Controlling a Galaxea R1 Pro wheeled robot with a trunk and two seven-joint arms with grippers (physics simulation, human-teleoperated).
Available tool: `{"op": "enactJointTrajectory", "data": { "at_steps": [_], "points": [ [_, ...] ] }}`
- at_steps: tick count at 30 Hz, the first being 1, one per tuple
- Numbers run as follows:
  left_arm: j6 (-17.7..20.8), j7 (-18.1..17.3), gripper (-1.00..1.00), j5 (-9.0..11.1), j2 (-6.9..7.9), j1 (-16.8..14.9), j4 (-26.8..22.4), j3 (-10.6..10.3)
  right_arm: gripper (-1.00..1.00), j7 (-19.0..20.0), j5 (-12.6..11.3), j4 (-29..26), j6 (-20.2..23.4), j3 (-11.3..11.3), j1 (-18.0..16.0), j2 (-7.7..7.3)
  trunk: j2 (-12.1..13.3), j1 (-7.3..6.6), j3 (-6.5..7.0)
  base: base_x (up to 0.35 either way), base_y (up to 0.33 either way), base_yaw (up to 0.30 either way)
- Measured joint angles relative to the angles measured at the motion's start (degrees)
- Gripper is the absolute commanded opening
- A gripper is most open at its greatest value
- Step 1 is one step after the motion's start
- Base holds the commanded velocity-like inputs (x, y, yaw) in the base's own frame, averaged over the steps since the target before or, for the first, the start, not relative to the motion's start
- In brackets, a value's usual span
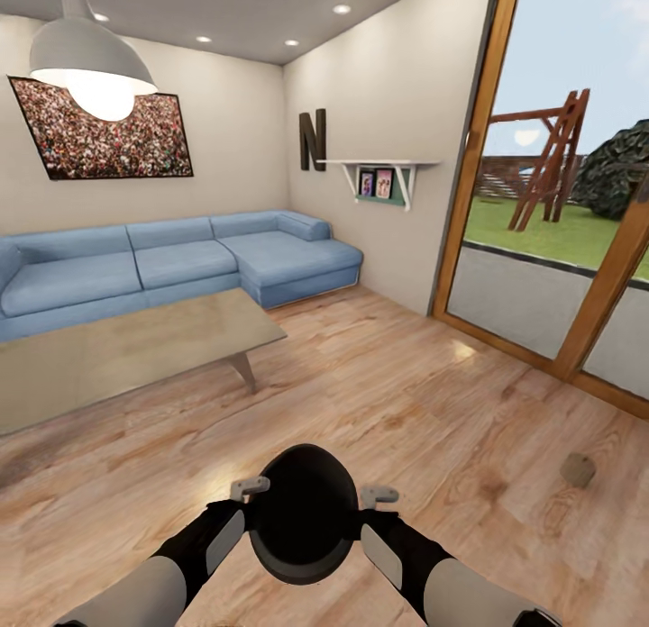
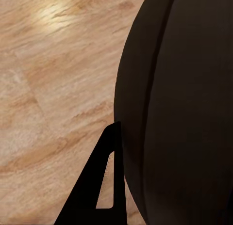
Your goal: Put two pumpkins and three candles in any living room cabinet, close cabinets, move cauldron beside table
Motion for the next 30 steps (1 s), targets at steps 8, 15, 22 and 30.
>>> {"op": "enactJointTrajectory", "data": {
  "at_steps": [8, 15, 22, 30],
  "points": [
    [0.02, 0.0, -1.0, 0.13, -0.01, 0.01, 0.01, 0.07, -1.0, 0.01, 0.07, -0.01, -0.02, -0.01, 0.0, 0.0, 0.0, 0.0, 0.41, 0.004, 0.0, 0.236],
    [0.06, 0.01, -1.0, 0.06, 0.03, 0.0, 0.02, 0.15, -1.0, 0.03, 0.0, -0.01, -0.02, 0.01, 0.02, -0.02, 0.0, -0.02, 0.71, 0.157, 0.073, 0.178],
    [0.04, 0.0, -1.0, 0.08, 0.02, -0.01, 0.03, 0.19, -1.0, -0.01, 0.12, -0.03, -0.02, 0.06, 0.01, -0.02, 0.0, -0.03, 0.74, 0.261, 0.119, 0.012],
    [0.07, 0.01, -1.0, -0.07, -0.01, 0.03, -0.01, 0.32, -1.0, -0.01, 0.01, 0.01, -0.02, 0.11, 0.01, -0.01, 0.0, -0.03, 0.83, 0.291, 0.11, 0.153]
  ]
}}
